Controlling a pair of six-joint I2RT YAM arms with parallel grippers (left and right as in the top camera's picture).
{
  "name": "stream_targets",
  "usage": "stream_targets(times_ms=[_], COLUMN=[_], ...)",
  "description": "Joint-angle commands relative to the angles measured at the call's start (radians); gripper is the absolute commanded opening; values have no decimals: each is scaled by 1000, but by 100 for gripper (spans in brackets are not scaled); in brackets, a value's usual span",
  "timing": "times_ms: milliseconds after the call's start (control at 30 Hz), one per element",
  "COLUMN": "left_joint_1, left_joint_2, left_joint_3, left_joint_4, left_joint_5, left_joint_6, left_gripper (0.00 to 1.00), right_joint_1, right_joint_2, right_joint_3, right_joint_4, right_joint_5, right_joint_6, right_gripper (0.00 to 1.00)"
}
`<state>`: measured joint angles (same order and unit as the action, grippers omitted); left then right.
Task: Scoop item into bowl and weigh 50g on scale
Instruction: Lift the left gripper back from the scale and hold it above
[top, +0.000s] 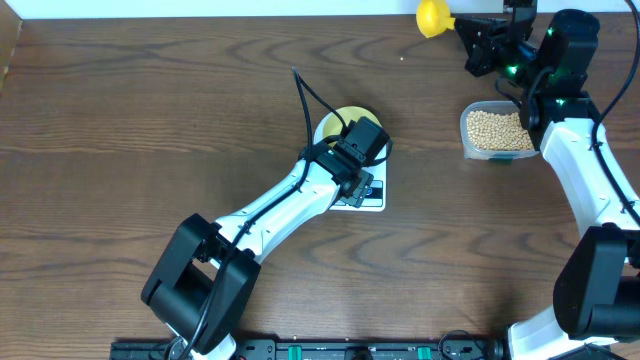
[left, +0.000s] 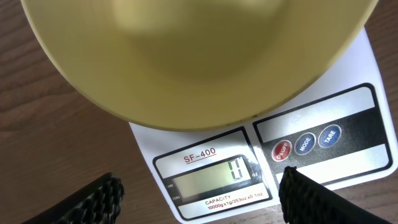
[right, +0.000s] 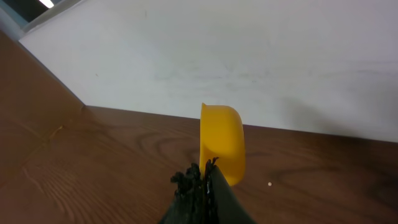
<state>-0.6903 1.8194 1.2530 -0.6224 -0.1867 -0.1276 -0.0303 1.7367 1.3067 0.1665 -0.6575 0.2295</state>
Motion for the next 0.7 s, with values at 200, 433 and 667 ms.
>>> stream_targets(times_ms=[200, 433, 667], left_joint_1=[0, 0, 0], left_joint_2=[-13, -16, -132], left_joint_3=[-5, -5, -5], left_joint_4=[-5, -1, -1], left_joint_5=[-16, -15, 132], left_joint_6=[-2, -2, 95], left_gripper=[82, 82, 82], right_joint_1=[6, 6, 6], right_joint_2=[5, 5, 5], right_joint_3=[18, 18, 18], right_joint_4=[-3, -3, -3], right_joint_5=[1, 1, 2], right_joint_6=[-26, -29, -44], right_gripper=[1, 1, 1])
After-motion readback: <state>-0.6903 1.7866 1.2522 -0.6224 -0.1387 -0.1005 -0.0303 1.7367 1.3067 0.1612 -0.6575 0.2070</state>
